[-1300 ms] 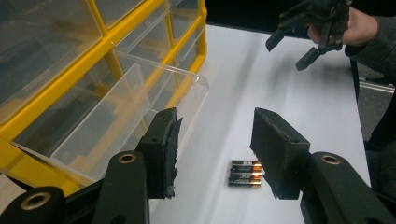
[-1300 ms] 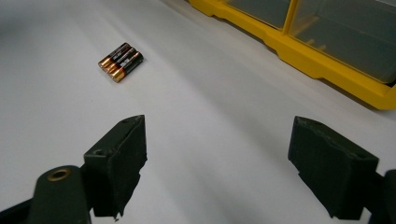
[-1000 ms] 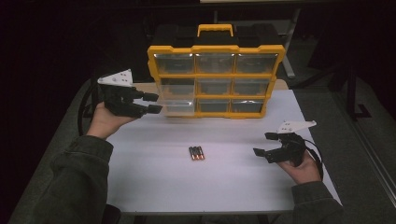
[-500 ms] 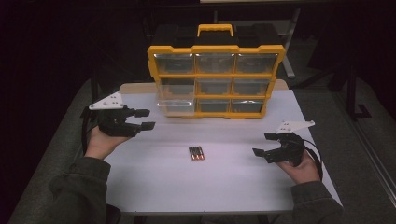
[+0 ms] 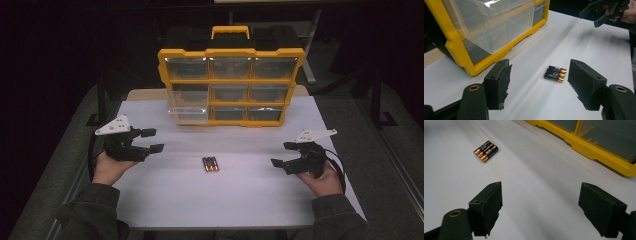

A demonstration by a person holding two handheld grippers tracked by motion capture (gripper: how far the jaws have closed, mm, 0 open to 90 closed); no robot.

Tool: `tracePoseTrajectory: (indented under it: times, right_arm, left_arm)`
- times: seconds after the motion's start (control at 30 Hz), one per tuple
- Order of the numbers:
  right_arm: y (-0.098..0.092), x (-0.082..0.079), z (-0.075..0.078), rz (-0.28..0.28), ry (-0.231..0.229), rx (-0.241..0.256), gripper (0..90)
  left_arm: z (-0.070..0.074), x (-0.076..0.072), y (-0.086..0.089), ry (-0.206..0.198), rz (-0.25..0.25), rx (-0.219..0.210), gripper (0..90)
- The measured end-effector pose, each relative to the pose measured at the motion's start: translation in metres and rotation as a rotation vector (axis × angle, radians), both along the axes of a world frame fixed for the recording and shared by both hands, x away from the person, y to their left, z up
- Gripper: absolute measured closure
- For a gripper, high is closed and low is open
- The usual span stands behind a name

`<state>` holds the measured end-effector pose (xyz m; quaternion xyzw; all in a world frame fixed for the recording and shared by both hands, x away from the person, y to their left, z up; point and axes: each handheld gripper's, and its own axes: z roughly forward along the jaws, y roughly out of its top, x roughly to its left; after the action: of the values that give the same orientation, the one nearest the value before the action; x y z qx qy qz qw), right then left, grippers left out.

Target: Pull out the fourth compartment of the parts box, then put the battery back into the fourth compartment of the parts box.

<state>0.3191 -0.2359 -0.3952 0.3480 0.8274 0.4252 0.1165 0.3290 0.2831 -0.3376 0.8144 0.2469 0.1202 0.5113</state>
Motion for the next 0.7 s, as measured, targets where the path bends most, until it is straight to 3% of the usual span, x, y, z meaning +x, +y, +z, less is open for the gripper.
tracePoseTrajectory:
  times: [0.27,0.33,0.57,0.7]
  right_arm:
    - [0.002,0.001,-0.001,0.0,0.014,-0.009,18.7]
    - [0.003,0.0,0.0,0.011,0.013,-0.01,19.0]
    - [0.004,0.0,0.007,0.028,0.035,0.027,21.2]
    - [0.007,0.002,0.008,0.045,0.049,0.024,22.2]
  left_arm:
    - [-0.013,-0.01,-0.002,-0.009,0.029,0.023,31.0]
    - [-0.017,-0.011,-0.002,0.001,0.034,0.011,30.6]
    - [-0.021,-0.014,-0.001,0.005,0.039,0.021,29.5]
    - [-0.025,-0.014,0.002,0.009,0.043,0.033,28.8]
